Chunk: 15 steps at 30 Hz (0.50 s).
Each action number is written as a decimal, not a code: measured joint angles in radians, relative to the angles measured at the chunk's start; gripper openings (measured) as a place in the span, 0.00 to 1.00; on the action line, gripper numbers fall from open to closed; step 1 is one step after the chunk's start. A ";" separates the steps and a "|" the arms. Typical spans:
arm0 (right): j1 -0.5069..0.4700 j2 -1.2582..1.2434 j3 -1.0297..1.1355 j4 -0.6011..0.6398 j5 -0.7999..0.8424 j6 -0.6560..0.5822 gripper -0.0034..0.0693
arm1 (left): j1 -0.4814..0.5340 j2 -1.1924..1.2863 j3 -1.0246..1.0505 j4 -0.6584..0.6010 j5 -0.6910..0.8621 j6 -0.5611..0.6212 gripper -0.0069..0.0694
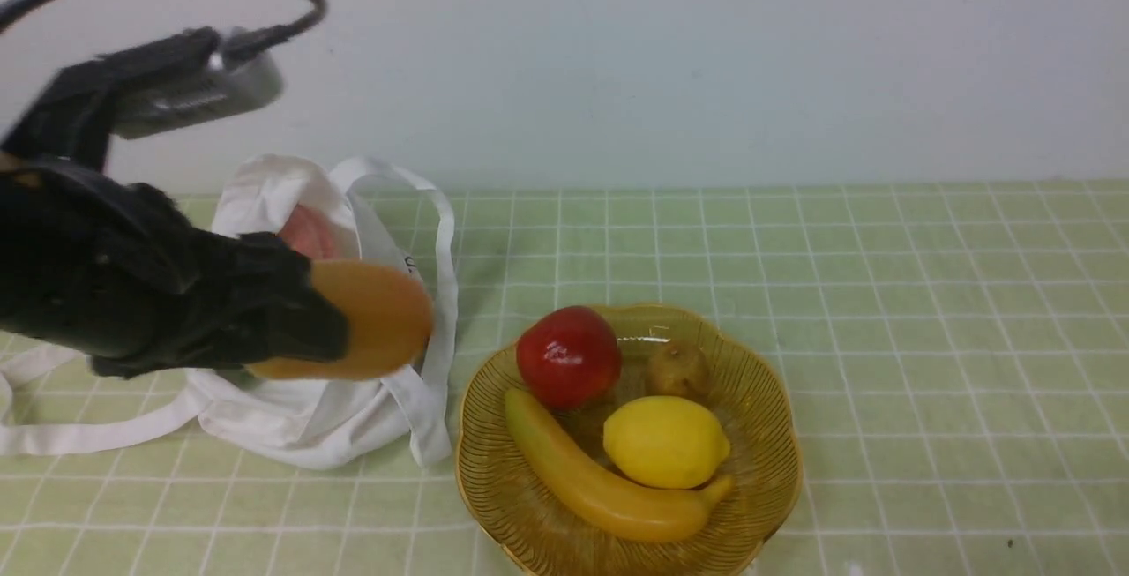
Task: Take the fruit out of the bag on the green coffee tablecloth and place them on the plate.
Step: 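Carry the mango from the white cloth bag to the fruit plate with the left gripper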
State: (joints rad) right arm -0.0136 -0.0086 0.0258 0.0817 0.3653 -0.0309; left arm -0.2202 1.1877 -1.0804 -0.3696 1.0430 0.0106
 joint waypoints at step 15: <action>0.000 0.000 0.000 0.000 0.000 0.001 0.03 | -0.327 0.425 0.000 -0.020 -0.335 0.006 0.66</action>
State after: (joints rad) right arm -0.0136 -0.0086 0.0258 0.0817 0.3653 -0.0301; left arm -0.5473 1.6132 -1.0804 -0.3899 0.7085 0.0162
